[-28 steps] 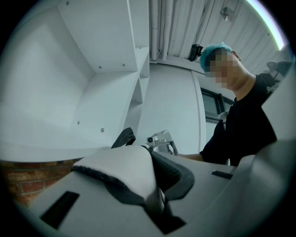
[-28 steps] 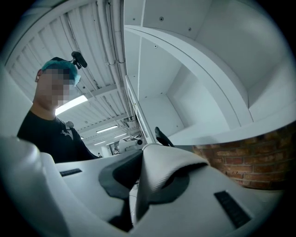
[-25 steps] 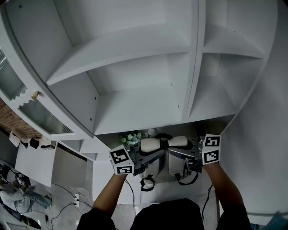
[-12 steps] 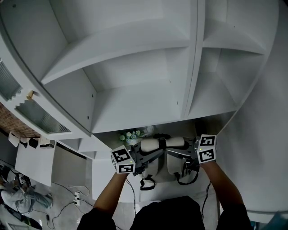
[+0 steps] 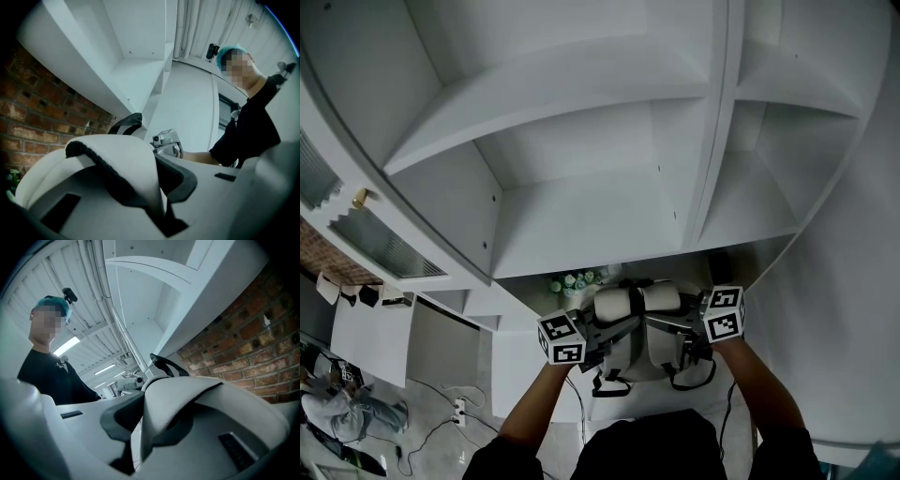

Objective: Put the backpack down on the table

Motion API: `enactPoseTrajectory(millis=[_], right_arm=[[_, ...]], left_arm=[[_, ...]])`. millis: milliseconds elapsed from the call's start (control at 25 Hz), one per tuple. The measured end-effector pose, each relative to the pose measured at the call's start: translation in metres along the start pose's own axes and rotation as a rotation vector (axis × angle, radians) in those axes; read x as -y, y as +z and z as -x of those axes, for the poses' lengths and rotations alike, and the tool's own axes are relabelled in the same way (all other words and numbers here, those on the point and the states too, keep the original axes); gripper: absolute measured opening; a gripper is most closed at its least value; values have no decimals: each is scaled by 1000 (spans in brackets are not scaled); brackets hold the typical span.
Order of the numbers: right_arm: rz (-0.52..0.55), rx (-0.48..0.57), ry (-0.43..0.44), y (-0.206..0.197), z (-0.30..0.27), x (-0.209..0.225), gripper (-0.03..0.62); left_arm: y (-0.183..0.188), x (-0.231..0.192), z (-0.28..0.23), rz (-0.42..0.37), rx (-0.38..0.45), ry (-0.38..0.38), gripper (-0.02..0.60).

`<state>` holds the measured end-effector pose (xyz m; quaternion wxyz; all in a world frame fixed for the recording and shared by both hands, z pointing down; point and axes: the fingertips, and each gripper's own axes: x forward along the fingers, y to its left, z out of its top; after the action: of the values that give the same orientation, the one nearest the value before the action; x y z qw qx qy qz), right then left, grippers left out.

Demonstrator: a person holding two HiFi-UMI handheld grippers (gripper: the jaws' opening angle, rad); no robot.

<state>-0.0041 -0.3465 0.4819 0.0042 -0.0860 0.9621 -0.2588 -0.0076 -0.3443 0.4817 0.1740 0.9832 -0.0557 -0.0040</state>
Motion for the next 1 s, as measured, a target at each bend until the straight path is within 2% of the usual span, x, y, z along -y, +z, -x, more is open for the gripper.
enactPoseTrajectory(millis=[400,1000], right_arm=[[-45,-20,-41,-22,-3,30,54],[-99,-45,-97,-52,-9,68,56]], left_arm=[[-35,-22,-1,54,-50,20,52],[-71,-55,-1,210,1,70,52]])
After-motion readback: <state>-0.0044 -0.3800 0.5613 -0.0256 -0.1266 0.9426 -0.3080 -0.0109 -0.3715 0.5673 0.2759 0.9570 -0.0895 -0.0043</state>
